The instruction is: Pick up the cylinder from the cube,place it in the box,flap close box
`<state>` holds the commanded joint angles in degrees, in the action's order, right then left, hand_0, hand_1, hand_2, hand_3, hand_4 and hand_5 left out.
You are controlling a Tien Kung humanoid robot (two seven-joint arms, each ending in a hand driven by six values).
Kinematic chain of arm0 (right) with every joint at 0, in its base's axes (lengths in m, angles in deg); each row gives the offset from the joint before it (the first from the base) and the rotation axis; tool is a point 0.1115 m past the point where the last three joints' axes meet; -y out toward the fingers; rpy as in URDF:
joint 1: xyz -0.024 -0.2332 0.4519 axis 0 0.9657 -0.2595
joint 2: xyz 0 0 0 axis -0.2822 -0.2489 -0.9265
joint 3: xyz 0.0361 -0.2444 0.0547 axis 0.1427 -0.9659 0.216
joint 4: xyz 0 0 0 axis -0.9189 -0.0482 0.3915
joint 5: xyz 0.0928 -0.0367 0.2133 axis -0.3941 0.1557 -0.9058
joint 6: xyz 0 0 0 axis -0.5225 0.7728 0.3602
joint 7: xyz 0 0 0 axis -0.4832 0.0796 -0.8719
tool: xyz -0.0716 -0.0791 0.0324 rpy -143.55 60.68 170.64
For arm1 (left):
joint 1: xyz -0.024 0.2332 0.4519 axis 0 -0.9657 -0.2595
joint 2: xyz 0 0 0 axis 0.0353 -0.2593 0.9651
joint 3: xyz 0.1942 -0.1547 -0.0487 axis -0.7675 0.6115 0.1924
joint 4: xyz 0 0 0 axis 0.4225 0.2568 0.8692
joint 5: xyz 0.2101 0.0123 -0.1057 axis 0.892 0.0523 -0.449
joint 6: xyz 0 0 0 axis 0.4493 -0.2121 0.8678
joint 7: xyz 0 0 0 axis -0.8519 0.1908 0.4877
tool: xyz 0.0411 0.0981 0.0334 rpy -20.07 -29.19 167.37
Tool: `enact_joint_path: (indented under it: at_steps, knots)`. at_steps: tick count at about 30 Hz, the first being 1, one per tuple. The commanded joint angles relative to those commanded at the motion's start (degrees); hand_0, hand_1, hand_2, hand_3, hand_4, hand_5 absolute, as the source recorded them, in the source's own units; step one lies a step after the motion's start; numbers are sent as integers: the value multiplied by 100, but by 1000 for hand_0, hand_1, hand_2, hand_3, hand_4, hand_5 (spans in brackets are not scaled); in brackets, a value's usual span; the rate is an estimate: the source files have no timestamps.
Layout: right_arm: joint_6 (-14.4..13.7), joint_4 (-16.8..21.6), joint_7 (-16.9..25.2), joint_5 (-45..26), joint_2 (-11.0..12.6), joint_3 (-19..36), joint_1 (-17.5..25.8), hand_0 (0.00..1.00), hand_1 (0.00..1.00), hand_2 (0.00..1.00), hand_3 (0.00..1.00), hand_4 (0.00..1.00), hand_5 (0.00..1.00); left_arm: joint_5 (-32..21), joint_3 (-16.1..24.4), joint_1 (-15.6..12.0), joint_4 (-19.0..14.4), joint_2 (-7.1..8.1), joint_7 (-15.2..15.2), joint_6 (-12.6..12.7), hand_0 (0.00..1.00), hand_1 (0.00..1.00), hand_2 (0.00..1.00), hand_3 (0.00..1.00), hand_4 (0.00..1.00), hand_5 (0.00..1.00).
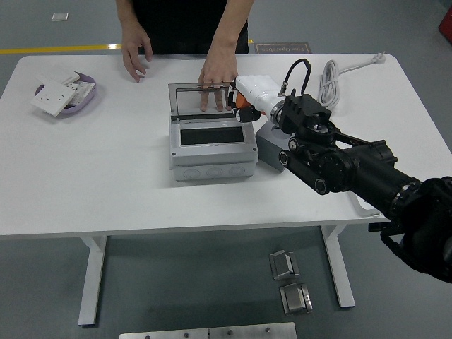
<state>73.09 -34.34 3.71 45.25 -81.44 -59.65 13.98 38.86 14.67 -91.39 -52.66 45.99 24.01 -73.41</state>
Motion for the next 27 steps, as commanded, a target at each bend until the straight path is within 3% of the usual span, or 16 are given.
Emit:
enact_joint_path:
  at_steps: [13,21,27]
  knots:
    - [-40,649,-4,-334,0,-320,305,389,483,469,460,2,2,-9,-1,-19,0,6,1,8,583,621,541,597,652,270]
    - [-82,749,139,-650,0,-428,353,391,486,471,462,2,2,-13,-14,2,0,2,2,5,583,622,541,598,651,269]
    - [74,709,292,-774,0,-325,349,409,491,475,468,2,2,-36,-44,17,0,-8,0,5,583,622,541,598,650,268]
